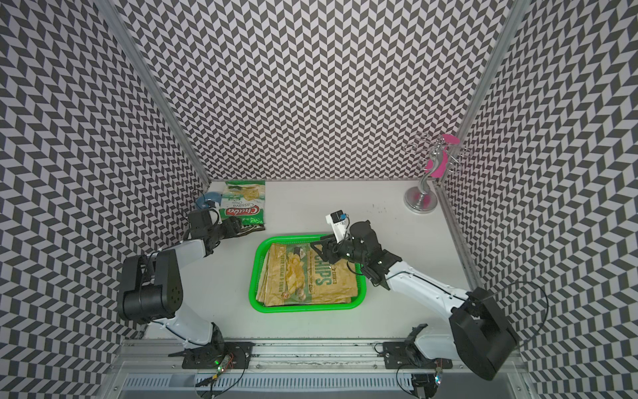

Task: Put the potato chips into the basket
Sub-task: Pick up the potato chip from the center of the board.

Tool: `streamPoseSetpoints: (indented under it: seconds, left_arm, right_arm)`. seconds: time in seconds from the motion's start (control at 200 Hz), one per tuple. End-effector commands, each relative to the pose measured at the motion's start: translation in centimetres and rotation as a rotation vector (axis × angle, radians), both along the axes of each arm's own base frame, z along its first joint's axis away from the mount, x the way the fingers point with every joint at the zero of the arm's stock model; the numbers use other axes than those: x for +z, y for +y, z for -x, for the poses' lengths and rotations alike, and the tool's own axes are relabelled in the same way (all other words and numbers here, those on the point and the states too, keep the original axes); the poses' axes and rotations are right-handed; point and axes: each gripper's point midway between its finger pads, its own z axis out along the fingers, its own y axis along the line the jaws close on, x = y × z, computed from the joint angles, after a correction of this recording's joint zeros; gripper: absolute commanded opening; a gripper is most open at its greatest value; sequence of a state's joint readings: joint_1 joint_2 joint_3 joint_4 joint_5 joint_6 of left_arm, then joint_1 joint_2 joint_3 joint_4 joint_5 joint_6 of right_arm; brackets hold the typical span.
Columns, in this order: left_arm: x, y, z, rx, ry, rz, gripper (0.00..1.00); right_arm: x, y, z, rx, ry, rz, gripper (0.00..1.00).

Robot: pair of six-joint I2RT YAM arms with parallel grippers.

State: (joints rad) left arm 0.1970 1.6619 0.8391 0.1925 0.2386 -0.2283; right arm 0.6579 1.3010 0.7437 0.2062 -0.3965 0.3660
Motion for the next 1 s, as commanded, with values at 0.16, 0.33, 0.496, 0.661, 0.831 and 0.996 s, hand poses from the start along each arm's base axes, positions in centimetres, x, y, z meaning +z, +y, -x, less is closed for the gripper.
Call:
streamPoseSetpoints:
  seconds: [0.16, 0.33, 0.496, 0.661, 0.831, 0.996]
  left_arm:
    - [1.6, -0.4, -2.0, -0.007, -0.071, 0.048, 0.65]
    - [1.5, -0.3, -2.5, -0.003, -0.072, 0.056, 0.45]
    - [2.2, -0.4, -3.2, -0.010, -0.089, 0.047, 0.15]
    - [4.1, -1.1, -3.9, -0.044, -0.111, 0.048, 0.00]
    - [7.5, -2.6, -4.2, -0.106, -0.170, -0.002, 0.00]
    - [9.3, -2.7, -3.8, -0.097, -0.187, -0.003, 0.02]
  right_arm:
    - [1.8, -0.2, 0.0, -0.005, -0.041, -0.035, 0.54]
    - [2.0, -0.2, 0.2, -0.003, -0.044, -0.038, 0.54]
    - [2.4, -0.3, 0.3, -0.002, -0.050, -0.041, 0.54]
    - [2.4, -0.5, 0.3, -0.009, -0.058, -0.030, 0.54]
    - [2.5, -0.7, 0.4, -0.014, -0.063, -0.030, 0.53]
    - [2.8, -0.8, 0.4, -0.016, -0.067, -0.040, 0.54]
